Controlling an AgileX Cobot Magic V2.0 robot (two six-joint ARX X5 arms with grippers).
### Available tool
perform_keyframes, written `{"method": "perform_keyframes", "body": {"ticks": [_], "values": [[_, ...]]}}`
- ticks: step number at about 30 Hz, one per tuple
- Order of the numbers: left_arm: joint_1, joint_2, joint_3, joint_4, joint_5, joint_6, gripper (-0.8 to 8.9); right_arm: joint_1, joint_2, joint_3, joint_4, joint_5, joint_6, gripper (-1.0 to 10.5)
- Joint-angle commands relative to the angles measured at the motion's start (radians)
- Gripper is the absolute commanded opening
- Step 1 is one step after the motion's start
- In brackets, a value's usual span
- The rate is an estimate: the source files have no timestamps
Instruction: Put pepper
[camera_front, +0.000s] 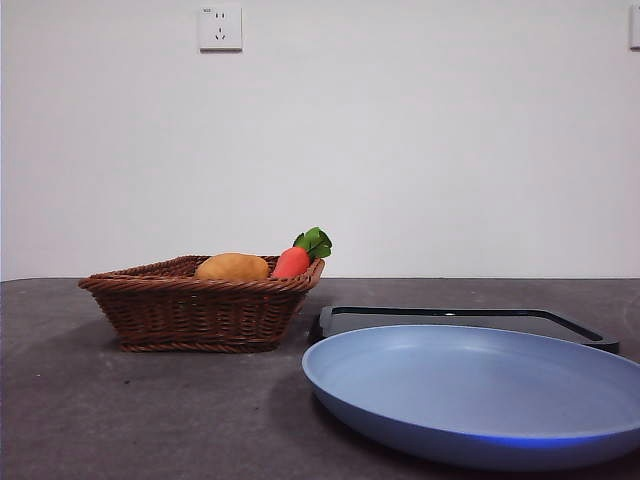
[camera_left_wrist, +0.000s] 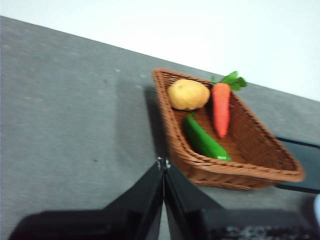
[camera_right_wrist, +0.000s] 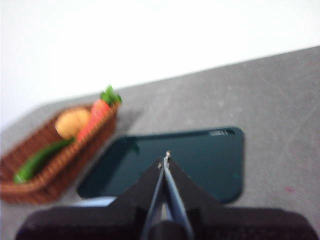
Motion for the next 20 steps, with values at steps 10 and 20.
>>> {"method": "perform_keyframes", "body": {"ticks": [10,20], "values": [[0.002,0.086,0.262,-0.13,0.042,-0.032,0.06,0.002,0.159,0.287,-0.078,0.002,0.089,0.1],[0.002,0.364,0.525,-0.309,0.237,0.152,0.06,0.003,0.469,0.679,-0.516,-0.113,-0.082,0.1]]}}
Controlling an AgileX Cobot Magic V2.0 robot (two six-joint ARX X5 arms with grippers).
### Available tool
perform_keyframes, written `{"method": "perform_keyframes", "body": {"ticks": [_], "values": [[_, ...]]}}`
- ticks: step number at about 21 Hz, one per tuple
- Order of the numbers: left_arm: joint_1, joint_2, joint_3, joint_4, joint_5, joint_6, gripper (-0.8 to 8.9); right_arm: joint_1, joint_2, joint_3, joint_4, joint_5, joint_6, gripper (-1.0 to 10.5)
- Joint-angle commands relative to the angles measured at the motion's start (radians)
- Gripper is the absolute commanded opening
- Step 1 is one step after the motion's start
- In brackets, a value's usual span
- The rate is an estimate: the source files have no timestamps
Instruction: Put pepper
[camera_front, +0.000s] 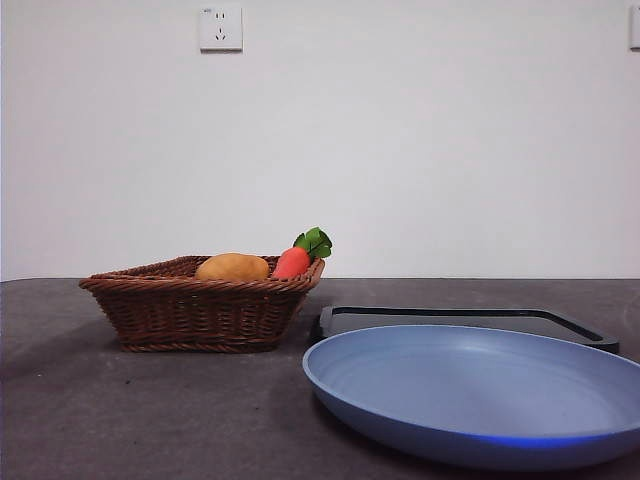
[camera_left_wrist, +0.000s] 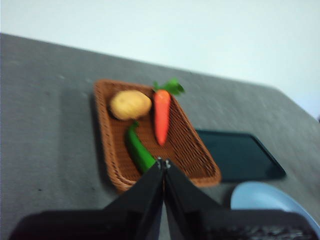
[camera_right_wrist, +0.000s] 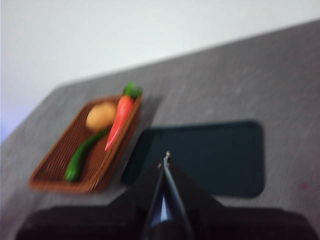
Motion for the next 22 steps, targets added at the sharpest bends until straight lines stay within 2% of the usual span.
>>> {"method": "perform_keyframes", "body": {"ticks": [1,4,9,12,16,17,18,20,21,22], "values": [[0.002,0.079,0.069,-0.048,0.071,0.109,0.06,0.003,0.073,0.112,-0.12,-0.04,-0.109,0.1],[0.002,0.154,0.135,-0.107,0.158,0.159,0.06,0.004,0.148,0.212,-0.26,-0.068,-0.185,0.1],[0.001,0.248,0.241,-0.235,0.215,0.244,0.06,0.004,0.234,0.327,-0.455,-0.067,-0.301,0.1],[0.001,0.28,0.287,-0.29,0.215,0.267,0.06,0.004,0.258,0.35,-0.516,-0.067,-0.342,0.1],[0.001,0.295,0.309,-0.293,0.214,0.267,0.11,0.004,0.264,0.35,-0.52,-0.066,-0.352,0.1],[0.001,0.295,0.309,-0.295,0.214,0.263,0.35,0.003,0.266,0.35,-0.52,-0.065,-0.352,0.1],[0.001,0.295,0.309,-0.296,0.212,0.255,1.15,0.003,0.269,0.35,-0.52,-0.066,-0.351,0.4],[0.001,0.295,0.309,-0.297,0.211,0.246,3.39,0.003,0.277,0.35,-0.52,-0.065,-0.349,2.1],[0.001,0.295,0.309,-0.297,0.211,0.228,3.62,0.003,0.282,0.35,-0.52,-0.063,-0.349,3.0],[0.001,0.295,0.309,-0.297,0.211,0.228,3.62,0.003,0.289,0.35,-0.52,-0.063,-0.34,3.3]]}}
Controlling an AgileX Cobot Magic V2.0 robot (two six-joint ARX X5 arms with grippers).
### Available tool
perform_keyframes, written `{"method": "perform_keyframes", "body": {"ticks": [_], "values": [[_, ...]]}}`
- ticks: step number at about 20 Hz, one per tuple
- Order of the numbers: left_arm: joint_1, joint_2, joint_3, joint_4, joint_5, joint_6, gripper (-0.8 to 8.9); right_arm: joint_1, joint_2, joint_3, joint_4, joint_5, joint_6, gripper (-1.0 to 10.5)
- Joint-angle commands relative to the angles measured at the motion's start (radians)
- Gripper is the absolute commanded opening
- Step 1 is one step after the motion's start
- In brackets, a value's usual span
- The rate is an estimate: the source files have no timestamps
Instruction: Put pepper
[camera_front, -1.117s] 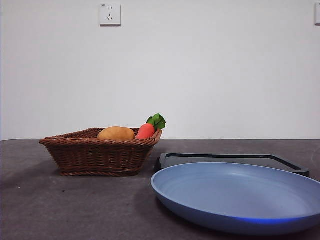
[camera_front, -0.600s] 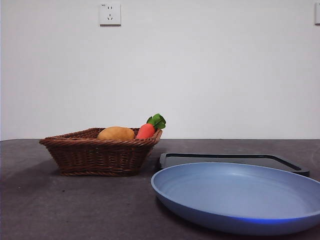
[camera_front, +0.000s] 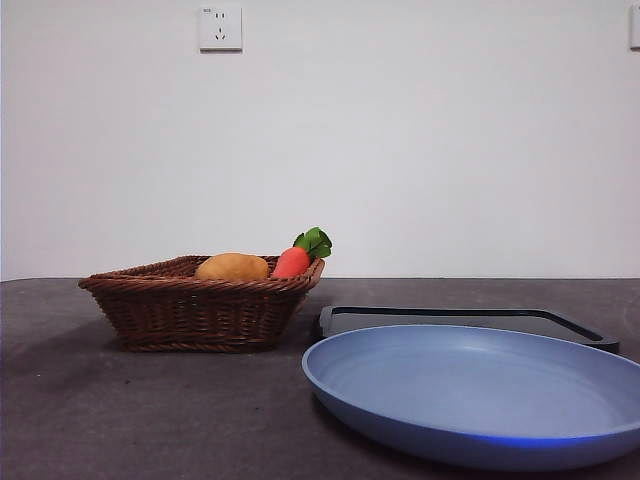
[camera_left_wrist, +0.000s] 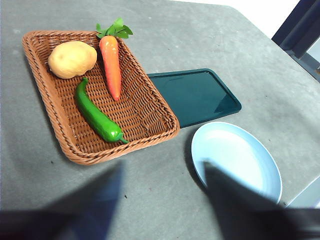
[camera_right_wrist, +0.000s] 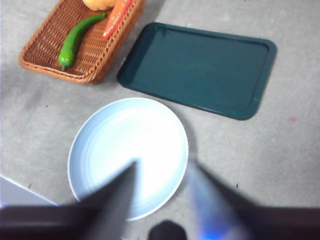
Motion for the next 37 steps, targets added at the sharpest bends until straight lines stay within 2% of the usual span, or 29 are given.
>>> {"method": "perform_keyframes", "body": {"ticks": [1,9,16,22,26,29,37], "values": [[0.001,0.003,0.015,0.005,0.003,-0.014,3.62,0.003,0.019,0.017,0.009,0.0,0.003,3.3],[0.001,0.003,0.015,0.006,0.005,-0.017,3.61,0.003,0.141,0.017,0.008,0.0,0.004,3.2],[0.001,0.003,0.015,0.006,0.006,-0.017,3.61,0.037,0.443,0.017,0.064,0.001,-0.001,3.2],[0.001,0.003,0.015,0.006,0.006,-0.017,3.61,0.113,0.708,0.017,0.186,0.006,-0.019,3.2],[0.001,0.003,0.015,0.005,0.006,-0.017,3.61,0.155,0.834,0.017,0.256,0.1,-0.04,3.2],[0.001,0.003,0.015,0.005,0.006,-0.018,3.61,0.161,0.896,0.017,0.28,0.111,-0.052,3.2],[0.001,0.003,0.015,0.005,0.006,-0.021,3.61,0.172,0.943,0.017,0.275,0.103,-0.052,1.5]]}}
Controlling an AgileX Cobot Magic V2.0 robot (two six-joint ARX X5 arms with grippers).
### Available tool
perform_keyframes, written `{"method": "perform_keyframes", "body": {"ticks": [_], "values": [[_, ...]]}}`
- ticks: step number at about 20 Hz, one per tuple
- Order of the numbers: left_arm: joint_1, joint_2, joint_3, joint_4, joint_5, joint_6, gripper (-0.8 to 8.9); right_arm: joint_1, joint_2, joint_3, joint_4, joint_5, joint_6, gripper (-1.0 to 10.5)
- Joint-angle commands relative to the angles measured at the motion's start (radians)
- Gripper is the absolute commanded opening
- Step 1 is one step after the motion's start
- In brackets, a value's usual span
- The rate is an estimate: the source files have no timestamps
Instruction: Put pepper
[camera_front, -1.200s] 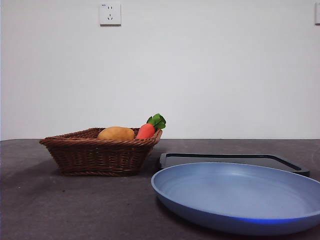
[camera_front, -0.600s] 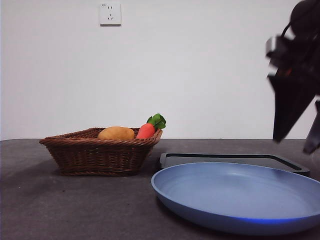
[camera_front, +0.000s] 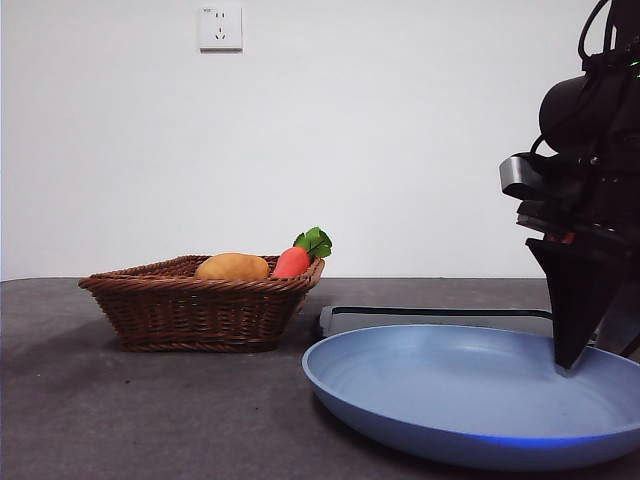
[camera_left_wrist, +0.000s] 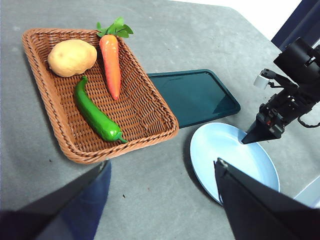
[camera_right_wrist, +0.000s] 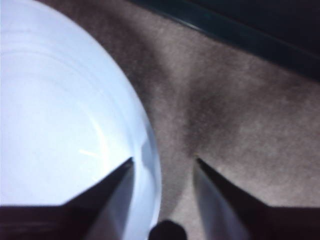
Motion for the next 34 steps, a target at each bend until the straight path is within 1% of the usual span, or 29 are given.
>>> {"method": "perform_keyframes", "body": {"ticks": [1,2,4,10,12,15,19,22,24,28,31,34], "values": [[0.001,0.002,0.015,0.006,0.005,-0.007,3.61,0.006,0.021,0.016,-0.01,-0.011,-0.01,1.3],[0.001,0.002,0.015,0.006,0.005,-0.007,3.61,0.006,0.023,0.016,-0.011,-0.033,-0.01,1.1],[0.001,0.002,0.015,0.006,0.004,-0.007,3.61,0.006,0.025,0.016,-0.011,-0.053,-0.011,0.1],[0.0,0.004,0.016,0.006,-0.008,-0.027,3.61,0.005,0.005,0.017,-0.023,-0.054,0.027,0.1],[-0.001,0.011,0.023,0.007,-0.029,-0.031,3.61,0.005,-0.048,0.018,-0.034,-0.054,0.047,0.1],[-0.018,0.071,0.059,0.007,-0.034,-0.042,3.61,0.005,-0.19,0.024,-0.055,-0.054,0.087,0.1],[-0.105,0.215,0.128,0.016,-0.122,-0.042,3.61,0.003,-0.409,0.037,-0.106,-0.045,0.121,0.1],[-0.201,0.369,0.2,0.04,-0.249,-0.053,3.61,-0.023,-0.557,0.074,-0.15,-0.014,0.137,0.1],[-0.261,0.488,0.264,0.042,-0.33,-0.06,3.61,-0.051,-0.624,0.11,-0.188,-0.012,0.138,0.1],[-0.351,0.729,0.395,0.044,-0.455,-0.06,3.61,-0.113,-0.71,0.162,-0.238,-0.013,0.134,0.1],[-0.38,0.903,0.488,0.043,-0.527,-0.06,3.61,-0.121,-0.748,0.163,-0.24,-0.015,0.134,0.1],[-0.392,1.051,0.56,0.045,-0.563,-0.082,3.61,-0.121,-0.756,0.163,-0.241,-0.021,0.134,0.1]]}}
